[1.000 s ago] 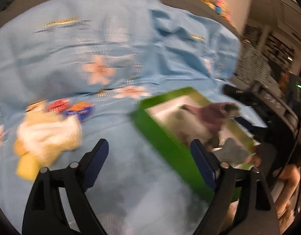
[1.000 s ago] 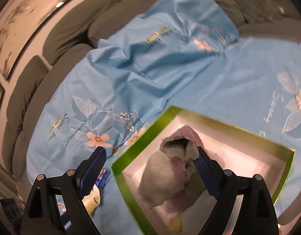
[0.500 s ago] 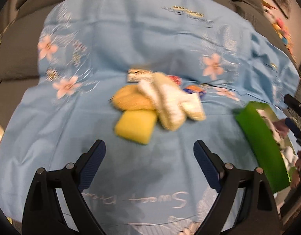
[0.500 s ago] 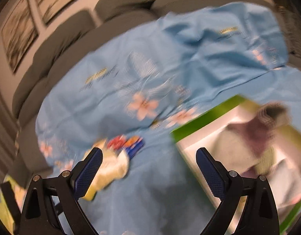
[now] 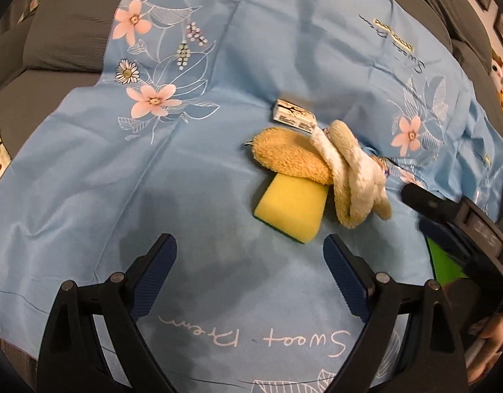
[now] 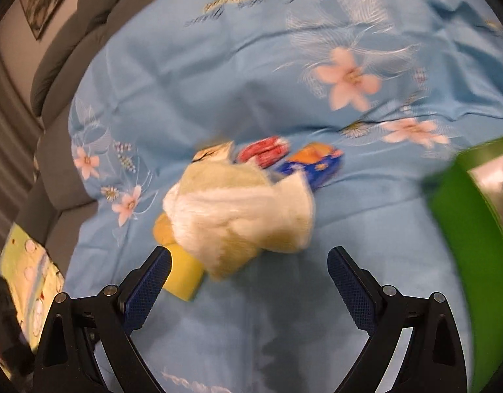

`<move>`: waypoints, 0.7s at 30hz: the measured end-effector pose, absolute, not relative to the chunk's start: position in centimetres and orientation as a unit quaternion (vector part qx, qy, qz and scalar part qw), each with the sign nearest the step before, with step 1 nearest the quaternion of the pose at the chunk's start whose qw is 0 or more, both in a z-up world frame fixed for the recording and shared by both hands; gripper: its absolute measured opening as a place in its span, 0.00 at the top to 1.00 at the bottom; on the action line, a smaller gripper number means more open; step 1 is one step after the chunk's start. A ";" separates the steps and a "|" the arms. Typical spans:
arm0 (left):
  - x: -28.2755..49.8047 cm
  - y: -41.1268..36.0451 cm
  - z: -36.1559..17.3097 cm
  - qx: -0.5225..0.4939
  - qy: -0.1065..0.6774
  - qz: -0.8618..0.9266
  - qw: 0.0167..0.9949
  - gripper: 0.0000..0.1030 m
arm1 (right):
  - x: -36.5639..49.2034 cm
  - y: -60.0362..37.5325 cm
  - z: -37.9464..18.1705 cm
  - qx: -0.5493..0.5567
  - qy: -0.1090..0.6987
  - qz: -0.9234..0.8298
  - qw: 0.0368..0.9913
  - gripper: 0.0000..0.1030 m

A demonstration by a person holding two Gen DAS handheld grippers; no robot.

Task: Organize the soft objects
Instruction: 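Move the right gripper back to the pile over the cream terry towel, then grasp the cream terry towel with the right gripper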

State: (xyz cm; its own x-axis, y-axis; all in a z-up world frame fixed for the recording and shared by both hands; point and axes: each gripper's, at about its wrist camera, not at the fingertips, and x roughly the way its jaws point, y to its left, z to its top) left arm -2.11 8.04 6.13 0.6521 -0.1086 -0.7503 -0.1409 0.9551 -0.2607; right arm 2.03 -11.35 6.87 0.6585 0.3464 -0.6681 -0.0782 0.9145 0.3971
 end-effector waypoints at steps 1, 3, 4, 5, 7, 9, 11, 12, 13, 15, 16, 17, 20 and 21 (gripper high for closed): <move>-2.0 8.2 6.2 -0.154 0.417 0.010 0.896 0.12 | 2.4 -10.8 6.6 0.177 0.395 0.128 0.892 0.06; -2.0 8.6 6.2 -0.158 0.417 0.016 0.895 0.12 | 3.3 -9.4 5.7 0.180 0.393 0.154 0.888 0.06; -2.1 8.6 6.3 -0.157 0.417 0.018 0.895 0.12 | 3.8 -8.8 5.4 0.166 0.393 0.149 0.892 0.06; -2.1 8.6 6.3 -0.155 0.418 0.021 0.895 0.12 | 4.3 -8.0 5.0 0.138 0.391 0.134 0.900 0.06; -1.9 8.6 6.2 -0.153 0.420 0.022 0.894 0.12 | 5.3 -7.5 4.5 0.110 0.388 0.118 0.908 0.11; -1.8 8.7 5.9 -0.155 0.425 0.021 0.892 0.12 | 6.3 -7.5 3.9 0.105 0.397 0.112 0.905 0.36; -1.6 8.7 5.6 -0.151 0.428 0.024 0.890 0.12 | 7.1 -7.7 3.3 0.106 0.405 0.109 0.902 0.50; -1.5 8.8 5.5 -0.149 0.430 0.027 0.890 0.12 | 7.1 -8.1 3.2 0.110 0.402 0.111 0.902 0.59; -1.4 8.8 5.4 -0.145 0.431 0.031 0.890 0.12 | 7.0 -8.4 3.2 0.113 0.399 0.112 0.903 0.63; -1.4 8.9 5.3 -0.144 0.431 0.035 0.890 0.12 | 6.6 -9.1 3.7 0.120 0.399 0.113 0.902 0.74; -1.4 9.0 5.2 -0.146 0.431 0.037 0.890 0.12 | 6.4 -9.2 4.0 0.124 0.400 0.113 0.901 0.74; -1.4 9.2 5.2 -0.150 0.432 0.037 0.889 0.12 | 6.0 -10.0 4.4 0.135 0.401 0.114 0.899 0.75; -1.4 9.2 5.2 -0.151 0.432 0.038 0.888 0.12 | 4.1 -10.9 6.5 0.156 0.389 0.126 0.899 0.75; -1.5 9.2 5.3 -0.151 0.431 0.038 0.889 0.12 | 3.5 -10.8 7.3 0.155 0.383 0.128 0.901 0.75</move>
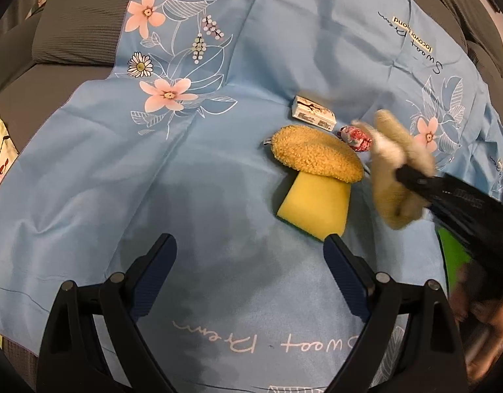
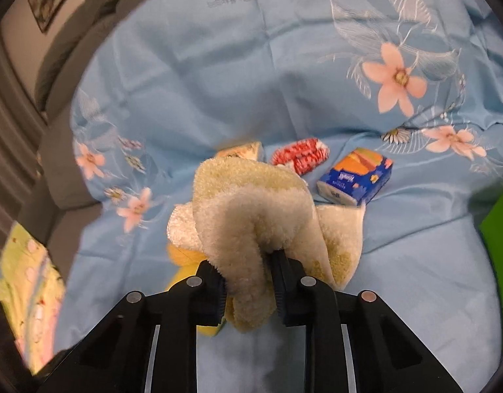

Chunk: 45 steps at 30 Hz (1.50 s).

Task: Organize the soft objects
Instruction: 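Grasp the cream terry towel with the right gripper, then lift and carry the cream towel toward the green box with the right gripper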

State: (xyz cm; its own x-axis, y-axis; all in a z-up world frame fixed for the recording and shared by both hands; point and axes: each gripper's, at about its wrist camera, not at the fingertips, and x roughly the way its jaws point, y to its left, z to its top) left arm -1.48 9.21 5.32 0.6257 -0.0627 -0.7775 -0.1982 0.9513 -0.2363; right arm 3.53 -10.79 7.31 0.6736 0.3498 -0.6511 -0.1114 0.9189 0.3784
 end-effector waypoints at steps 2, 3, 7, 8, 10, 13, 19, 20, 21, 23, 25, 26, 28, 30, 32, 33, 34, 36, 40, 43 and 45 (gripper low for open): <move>-1.6 9.3 5.5 -0.155 0.428 0.036 0.890 0.12 | 2.1 -10.7 8.8 0.149 0.375 0.128 0.906 0.76; -1.7 9.4 5.6 -0.158 0.427 0.034 0.890 0.12 | 0.9 -11.2 9.6 0.149 0.375 0.128 0.906 0.76; -1.9 9.4 5.9 -0.172 0.424 0.017 0.889 0.12 | -2.4 -11.9 10.9 0.132 0.387 0.124 0.904 0.76; -1.9 9.4 6.0 -0.176 0.423 0.012 0.889 0.12 | -3.3 -12.2 10.6 0.121 0.391 0.116 0.905 0.76; -1.9 9.4 6.1 -0.179 0.422 0.008 0.889 0.12 | -4.9 -12.3 9.2 0.095 0.404 0.092 0.905 0.76; -1.7 9.4 5.8 -0.177 0.429 0.014 0.886 0.12 | -4.8 -11.8 6.1 0.097 0.447 0.094 0.884 0.75; -1.7 8.4 4.8 -0.175 0.446 0.008 0.878 0.12 | -3.9 -12.1 4.6 0.116 0.489 0.114 0.857 0.45; -1.7 8.1 4.7 -0.174 0.450 0.001 0.876 0.12 | -4.2 -12.7 5.3 0.117 0.480 0.114 0.862 0.32; -1.7 7.9 4.6 -0.175 0.453 -0.006 0.874 0.12 | -4.8 -13.1 5.8 0.119 0.474 0.112 0.865 0.26; -1.6 7.7 4.3 -0.193 0.461 -0.033 0.866 0.12 | -5.4 -14.7 7.0 0.131 0.451 0.102 0.877 0.25; -1.7 7.6 4.2 -0.216 0.459 -0.052 0.860 0.12 | -5.4 -16.2 7.9 0.146 0.439 0.095 0.881 0.24; -1.8 7.5 4.2 -0.224 0.458 -0.058 0.858 0.12 | -5.2 -16.4 8.1 0.154 0.435 0.091 0.882 0.22; -1.7 6.9 4.1 -0.238 0.461 -0.081 0.851 0.12 | -4.8 -17.8 8.0 0.173 0.433 0.072 0.882 0.19; -1.7 5.8 3.9 -0.249 0.472 -0.115 0.838 0.12 | -4.2 -18.3 7.4 0.182 0.442 0.064 0.876 0.18; -1.8 4.4 3.6 -0.244 0.481 -0.136 0.831 0.12 | -3.7 -18.5 6.9 0.193 0.451 0.068 0.869 0.18; -2.0 3.8 3.6 -0.236 0.485 -0.141 0.830 0.12 | -3.5 -18.9 6.7 0.201 0.453 0.070 0.866 0.18; -2.1 3.1 3.5 -0.226 0.488 -0.147 0.830 0.12 | -3.3 -18.9 6.4 0.206 0.454 0.071 0.864 0.18; -2.1 2.0 3.3 -0.214 0.494 -0.158 0.828 0.12 | -2.8 -18.9 6.0 0.213 0.458 0.077 0.860 0.18; -1.9 0.4 2.2 -0.202 0.512 -0.174 0.817 0.12 | -2.1 -18.5 4.2 0.240 0.482 0.098 0.837 0.18; -1.6 -0.1 1.5 -0.194 0.519 -0.177 0.813 0.12 | -1.5 -17.9 3.0 0.256 0.501 0.118 0.818 0.18; -1.5 -0.4 1.4 -0.185 0.513 -0.174 0.820 0.13 | -1.0 -17.4 2.0 0.264 0.511 0.124 0.808 0.18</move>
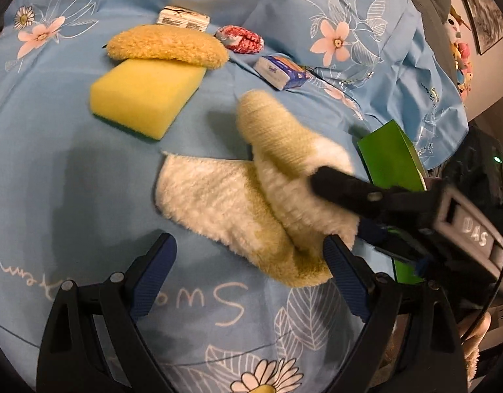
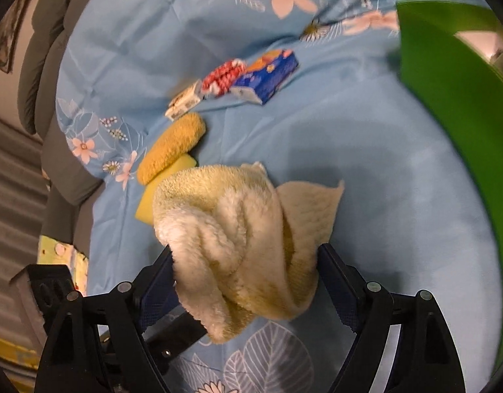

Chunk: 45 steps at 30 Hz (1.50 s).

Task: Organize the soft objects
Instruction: 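Lift and carry the cream towel toward the green box with the right gripper, then lower the cream towel into the box and open the right gripper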

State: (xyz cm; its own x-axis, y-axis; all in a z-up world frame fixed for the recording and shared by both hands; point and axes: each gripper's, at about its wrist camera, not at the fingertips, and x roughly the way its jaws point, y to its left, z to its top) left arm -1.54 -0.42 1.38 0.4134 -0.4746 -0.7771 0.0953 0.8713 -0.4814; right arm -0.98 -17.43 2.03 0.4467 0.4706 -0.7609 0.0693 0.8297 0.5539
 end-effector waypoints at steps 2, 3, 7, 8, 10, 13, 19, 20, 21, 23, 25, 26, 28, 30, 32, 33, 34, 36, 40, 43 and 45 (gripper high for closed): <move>-1.5 -0.7 1.3 -0.182 0.510 -0.176 0.822 0.16 | -0.8 -17.1 1.5 0.274 0.514 0.134 0.802 0.19; -1.5 -0.9 1.3 -0.181 0.508 -0.177 0.823 0.27 | -0.9 -16.9 1.6 0.268 0.511 0.132 0.806 0.24; -1.4 -1.8 1.3 -0.187 0.493 -0.203 0.825 0.63 | -0.8 -16.2 1.0 0.273 0.522 0.157 0.793 0.43; -1.1 -2.1 1.3 -0.194 0.487 -0.225 0.822 0.63 | -0.8 -16.4 1.0 0.278 0.517 0.151 0.795 0.44; -0.9 -2.4 1.6 -0.197 0.471 -0.233 0.828 0.64 | -1.0 -16.7 1.2 0.292 0.505 0.147 0.799 0.45; -1.0 -3.4 2.9 -0.174 0.451 -0.242 0.842 0.65 | -1.2 -17.7 2.3 0.306 0.488 0.152 0.803 0.46; -1.4 -6.7 7.2 -0.126 0.391 -0.280 0.868 0.64 | -2.9 -21.5 7.3 0.326 0.411 0.145 0.839 0.46; -1.4 -7.3 7.8 -0.118 0.381 -0.291 0.870 0.64 | -3.3 -22.4 7.9 0.328 0.400 0.140 0.844 0.46; -1.3 -8.1 8.3 -0.108 0.370 -0.303 0.872 0.64 | -3.9 -23.3 8.7 0.326 0.386 0.131 0.853 0.46; -1.5 -10.2 9.7 -0.088 0.344 -0.333 0.874 0.63 | -5.0 -25.1 10.2 0.324 0.358 0.114 0.868 0.46; -1.4 -11.9 10.5 -0.079 0.334 -0.353 0.871 0.63 | -6.0 -27.1 11.0 0.328 0.336 0.090 0.878 0.46; -1.2 -13.2 10.9 -0.073 0.329 -0.368 0.867 0.63 | -6.3 -28.1 11.2 0.336 0.326 0.079 0.880 0.46; -0.9 -14.9 11.3 -0.065 0.324 -0.388 0.861 0.63 | -6.9 -29.7 11.3 0.348 0.313 0.061 0.882 0.46; -0.6 -16.9 11.5 -0.056 0.321 -0.408 0.853 0.64 | -7.5 -31.5 11.2 0.361 0.300 0.040 0.882 0.46; -0.1 -19.1 11.5 -0.047 0.321 -0.426 0.844 0.63 | -7.8 -33.2 11.0 0.371 0.293 0.022 0.881 0.46; -0.1 -19.8 11.6 -0.046 0.322 -0.431 0.842 0.64 | -7.9 -34.0 10.8 0.373 0.292 0.007 0.881 0.46; 0.0 -20.7 11.5 -0.044 0.325 -0.437 0.837 0.65 | -7.9 -34.5 10.7 0.372 0.292 -0.007 0.881 0.46; 0.2 -22.8 10.9 -0.043 0.340 -0.443 0.829 0.66 | -8.1 -35.9 10.1 0.368 0.298 -0.047 0.879 0.46; 0.2 -25.6 9.9 -0.017 0.356 -0.443 0.823 0.66 | -8.0 -38.7 8.1 0.388 0.322 -0.072 0.861 0.46; 0.5 -27.2 9.0 -0.003 0.378 -0.433 0.818 0.66 | -7.6 -39.3 7.1 0.380 0.341 -0.095 0.855 0.46; 0.5 -27.6 8.6 0.007 0.385 -0.421 0.821 0.66 | -7.4 -39.5 6.7 0.373 0.353 -0.105 0.851 0.46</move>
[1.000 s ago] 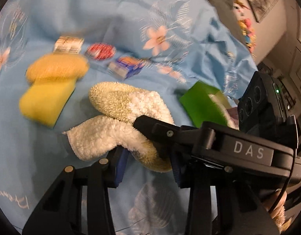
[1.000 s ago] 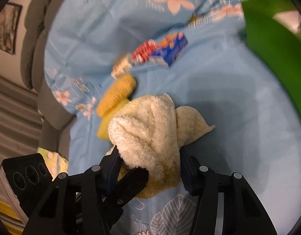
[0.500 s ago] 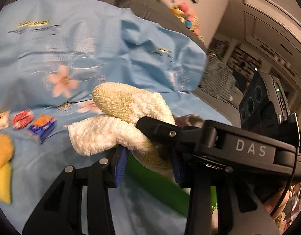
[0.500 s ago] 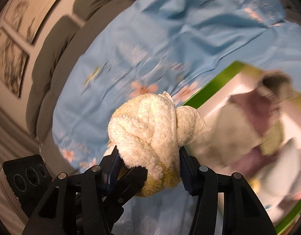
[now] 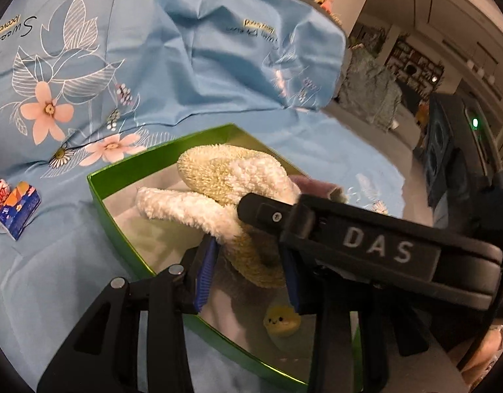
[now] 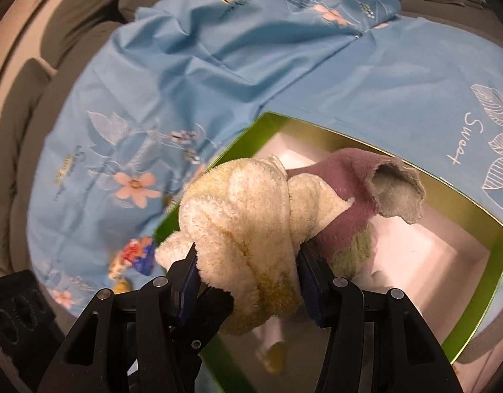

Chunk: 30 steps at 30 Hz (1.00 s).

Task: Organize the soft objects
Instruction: 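Lower the cream towel into the box and open the right gripper, then move the right gripper back to the pile over the yellow spotted plush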

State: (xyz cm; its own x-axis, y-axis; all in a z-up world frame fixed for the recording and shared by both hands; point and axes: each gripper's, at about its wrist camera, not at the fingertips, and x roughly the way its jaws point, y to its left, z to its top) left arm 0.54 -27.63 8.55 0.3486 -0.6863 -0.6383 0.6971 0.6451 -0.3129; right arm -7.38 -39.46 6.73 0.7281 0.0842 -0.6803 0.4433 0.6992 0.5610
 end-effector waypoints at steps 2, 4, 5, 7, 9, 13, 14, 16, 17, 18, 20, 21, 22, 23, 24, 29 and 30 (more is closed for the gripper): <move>0.4 -27.9 8.1 0.019 0.391 -0.409 0.824 0.66 | -7.0 -39.4 6.3 0.366 0.365 -0.112 0.848 0.46; 0.2 -27.7 7.7 0.025 0.396 -0.398 0.827 0.64 | -6.6 -39.2 6.2 0.358 0.373 -0.115 0.848 0.46; 0.2 -27.6 7.6 0.025 0.397 -0.395 0.828 0.64 | -6.6 -39.2 6.2 0.356 0.374 -0.117 0.848 0.46; 0.1 -27.3 7.7 0.023 0.398 -0.389 0.831 0.62 | -6.7 -39.3 6.2 0.358 0.371 -0.119 0.849 0.46; 0.0 -26.9 7.8 0.020 0.398 -0.387 0.832 0.62 | -7.0 -39.4 6.2 0.362 0.367 -0.118 0.848 0.40; -0.9 -25.3 8.7 0.007 0.384 -0.381 0.841 0.58 | -7.3 -38.9 6.8 0.353 0.355 -0.105 0.859 0.27; -1.1 -24.7 8.9 0.002 0.382 -0.381 0.842 0.53 | -7.4 -38.8 7.0 0.353 0.350 -0.103 0.862 0.23; -1.3 -23.7 9.4 -0.003 0.380 -0.374 0.846 0.43 | -7.6 -38.5 7.4 0.348 0.342 -0.103 0.867 0.19; -1.4 -22.9 9.8 -0.005 0.377 -0.367 0.851 0.38 | -7.7 -38.3 7.7 0.341 0.337 -0.104 0.871 0.17; -1.5 -22.4 10.0 -0.007 0.375 -0.362 0.854 0.34 | -7.8 -38.1 8.0 0.331 0.334 -0.107 0.876 0.17; -1.8 -20.6 10.6 -0.017 0.364 -0.349 0.863 0.28 | -7.9 -37.5 8.5 0.316 0.332 -0.110 0.882 0.16; -1.9 -20.1 10.8 -0.020 0.362 -0.344 0.866 0.25 | -7.9 -37.2 8.6 0.312 0.332 -0.108 0.884 0.16; -2.0 -19.0 11.0 -0.025 0.359 -0.335 0.871 0.24 | -7.9 -36.9 8.8 0.308 0.330 -0.103 0.886 0.16; -2.1 -18.2 11.0 -0.028 0.358 -0.327 0.874 0.23 | -7.8 -36.6 9.0 0.306 0.327 -0.100 0.888 0.16; -2.2 -17.4 11.1 -0.032 0.358 -0.317 0.878 0.22 | -7.9 -36.3 9.2 0.303 0.323 -0.095 0.892 0.16; -2.2 -12.2 10.9 -0.050 0.368 -0.259 0.892 0.22 | -8.1 -34.6 10.5 0.287 0.294 -0.082 0.908 0.14; -2.2 -11.2 10.9 -0.056 0.369 -0.247 0.894 0.22 | -8.1 -34.3 10.6 0.286 0.291 -0.079 0.909 0.14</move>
State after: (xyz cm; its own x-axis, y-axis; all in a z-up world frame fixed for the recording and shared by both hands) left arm -2.20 -11.19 10.88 0.6057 -0.4825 -0.6327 0.3992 0.8721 -0.2829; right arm -8.12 -34.28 10.61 0.8177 0.0231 -0.5751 0.3105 0.8236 0.4745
